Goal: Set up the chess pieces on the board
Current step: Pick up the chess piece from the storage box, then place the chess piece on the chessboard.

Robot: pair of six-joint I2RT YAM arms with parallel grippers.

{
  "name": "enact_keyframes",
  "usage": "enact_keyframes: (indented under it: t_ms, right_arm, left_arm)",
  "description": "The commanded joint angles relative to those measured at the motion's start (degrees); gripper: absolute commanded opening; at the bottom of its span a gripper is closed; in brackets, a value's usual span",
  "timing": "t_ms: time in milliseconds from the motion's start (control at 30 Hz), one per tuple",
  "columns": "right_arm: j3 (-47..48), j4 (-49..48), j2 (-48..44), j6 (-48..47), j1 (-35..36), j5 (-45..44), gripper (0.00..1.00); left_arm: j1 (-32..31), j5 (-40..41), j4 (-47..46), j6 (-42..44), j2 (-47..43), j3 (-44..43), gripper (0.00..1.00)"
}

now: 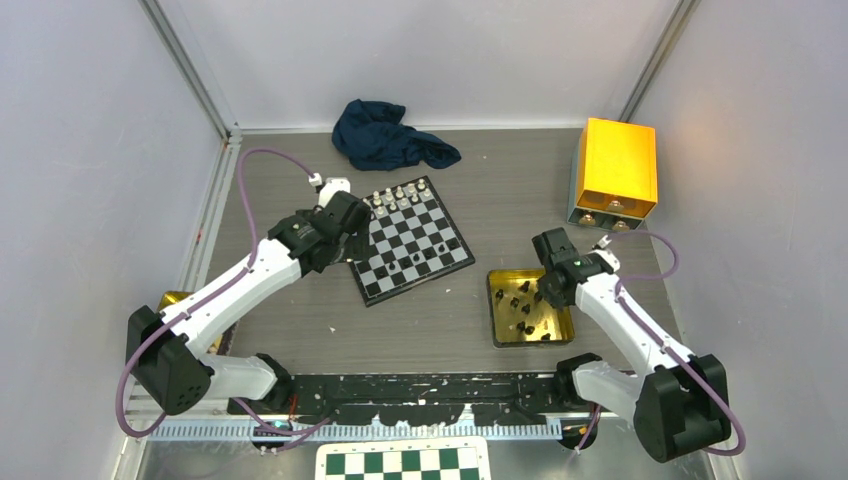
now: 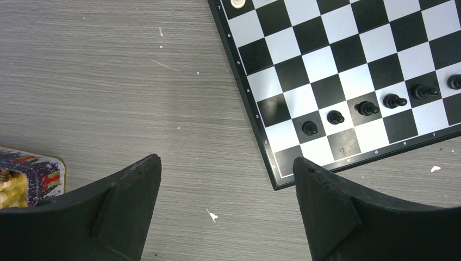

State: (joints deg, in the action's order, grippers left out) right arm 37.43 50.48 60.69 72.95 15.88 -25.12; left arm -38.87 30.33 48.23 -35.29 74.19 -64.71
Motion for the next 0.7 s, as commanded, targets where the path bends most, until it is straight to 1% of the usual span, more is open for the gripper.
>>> enact_keyframes:
  t_ms: [0,100,267,467,667]
  right_arm:
    - [4.5,-3.1,0.6,-7.9,-0.3,1.9,0.0]
    - [7.8,-4.0,1.5,-12.7,0.3,4.0,0.0]
    - [15.0,-4.0,3.7,-19.8,3.3,5.7,0.01]
    - [24.5,-3.0,10.5,-25.3,12.2,7.3,0.01]
    - [33.3,-4.7,21.9,-29.4,20.1,11.7,0.01]
  left_arm:
    - [0.3,1.4,-2.3,0.9,-0.6,-1.1,0.91]
    - [0.4,1.9,-1.8,1.0,-0.7,-1.5,0.92]
    - [0.9,2.9,-0.9,1.0,-1.9,-2.1,0.92]
    - [1.5,4.9,1.6,0.7,-4.0,-3.1,0.91]
    - [3.0,7.6,5.5,-0.1,-7.7,-4.0,0.92]
